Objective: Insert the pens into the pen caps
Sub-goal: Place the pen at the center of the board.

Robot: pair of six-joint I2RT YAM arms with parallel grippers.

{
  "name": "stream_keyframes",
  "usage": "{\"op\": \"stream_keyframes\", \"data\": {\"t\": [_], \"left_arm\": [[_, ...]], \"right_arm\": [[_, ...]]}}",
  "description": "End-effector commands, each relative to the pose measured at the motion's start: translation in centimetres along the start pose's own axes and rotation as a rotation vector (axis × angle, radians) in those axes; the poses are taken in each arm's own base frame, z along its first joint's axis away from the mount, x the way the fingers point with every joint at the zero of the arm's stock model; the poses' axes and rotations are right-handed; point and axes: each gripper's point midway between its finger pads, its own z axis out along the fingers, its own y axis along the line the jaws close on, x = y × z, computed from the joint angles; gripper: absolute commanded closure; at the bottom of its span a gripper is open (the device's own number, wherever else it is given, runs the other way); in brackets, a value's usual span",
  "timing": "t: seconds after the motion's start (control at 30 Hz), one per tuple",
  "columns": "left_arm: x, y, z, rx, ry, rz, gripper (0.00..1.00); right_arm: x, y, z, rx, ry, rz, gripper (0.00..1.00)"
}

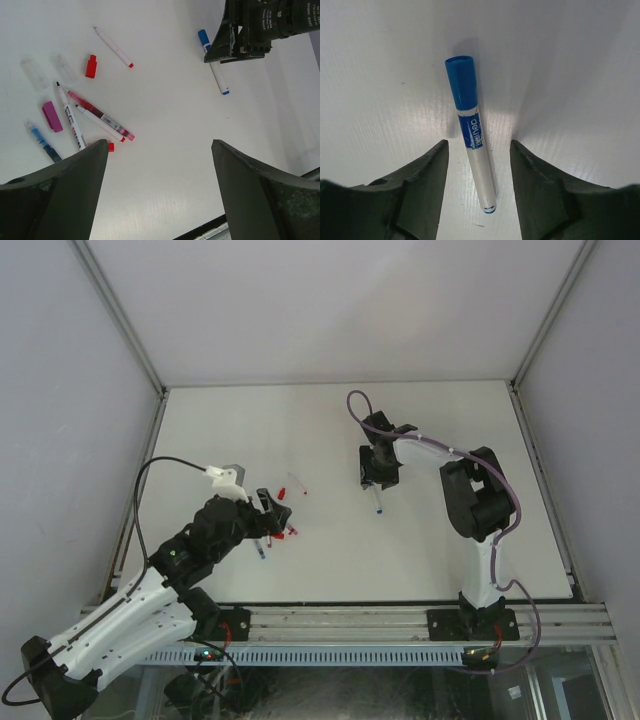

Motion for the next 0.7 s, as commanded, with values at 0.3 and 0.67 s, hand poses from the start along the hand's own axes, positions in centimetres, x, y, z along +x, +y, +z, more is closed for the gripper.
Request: {"op": "stream_keyframes", "data": {"t": [0.3,0.67], "left_arm": [[-0.7,0.4,0.2,-0.040,-0.004,0.031,0.10],[-0.7,1.3,1.2,-0.125,0.027,0.055,0.10]], "right_arm": [[-4.2,0.3,-8.1,-0.044,-0.272,0.003,0.17],[-2.6,-0.1,-16.5,-0.235,-0.578,0.048,0.00]]}}
